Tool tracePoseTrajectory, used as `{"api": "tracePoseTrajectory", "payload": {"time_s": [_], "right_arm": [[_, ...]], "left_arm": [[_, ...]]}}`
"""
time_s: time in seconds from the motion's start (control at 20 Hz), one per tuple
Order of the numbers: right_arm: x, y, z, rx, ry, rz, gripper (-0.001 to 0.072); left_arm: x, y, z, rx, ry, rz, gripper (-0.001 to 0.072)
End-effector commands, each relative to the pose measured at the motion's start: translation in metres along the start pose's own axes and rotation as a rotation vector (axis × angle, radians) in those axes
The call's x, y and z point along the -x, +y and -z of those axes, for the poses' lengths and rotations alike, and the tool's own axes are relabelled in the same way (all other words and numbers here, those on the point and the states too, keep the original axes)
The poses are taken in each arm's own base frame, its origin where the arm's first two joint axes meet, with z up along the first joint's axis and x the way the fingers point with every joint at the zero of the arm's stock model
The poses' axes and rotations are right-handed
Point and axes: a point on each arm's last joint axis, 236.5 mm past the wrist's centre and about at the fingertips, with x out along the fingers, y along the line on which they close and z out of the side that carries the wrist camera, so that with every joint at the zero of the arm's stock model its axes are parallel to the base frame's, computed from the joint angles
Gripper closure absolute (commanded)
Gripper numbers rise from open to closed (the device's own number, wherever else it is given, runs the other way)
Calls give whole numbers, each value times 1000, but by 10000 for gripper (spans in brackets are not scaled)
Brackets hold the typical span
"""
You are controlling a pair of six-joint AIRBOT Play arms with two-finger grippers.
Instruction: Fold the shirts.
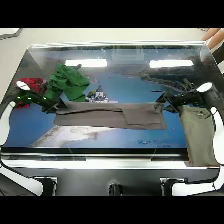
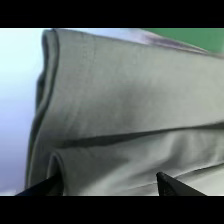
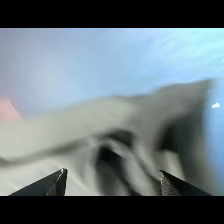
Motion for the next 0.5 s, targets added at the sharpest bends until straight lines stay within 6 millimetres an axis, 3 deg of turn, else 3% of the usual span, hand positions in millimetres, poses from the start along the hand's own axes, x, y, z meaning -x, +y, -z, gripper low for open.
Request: {"api": "tracePoseTrajectory", "payload": {"time_s": [0.0,0.1,0.25,0.45], "right_arm": [[24,-46,27,138,121,233,10],[16,-55,46,108,207,234,2],[-16,-34,60,40,258,78,-5],[-39,-45,52,-24,237,76,-5]], "left_arm": [[46,1,-10,-5,-76,9,29],[66,0,-12,-8,-126,3,29],[77,-9,-3,-25,-115,6,29],[91,-19,5,-47,-126,4,32]]}}
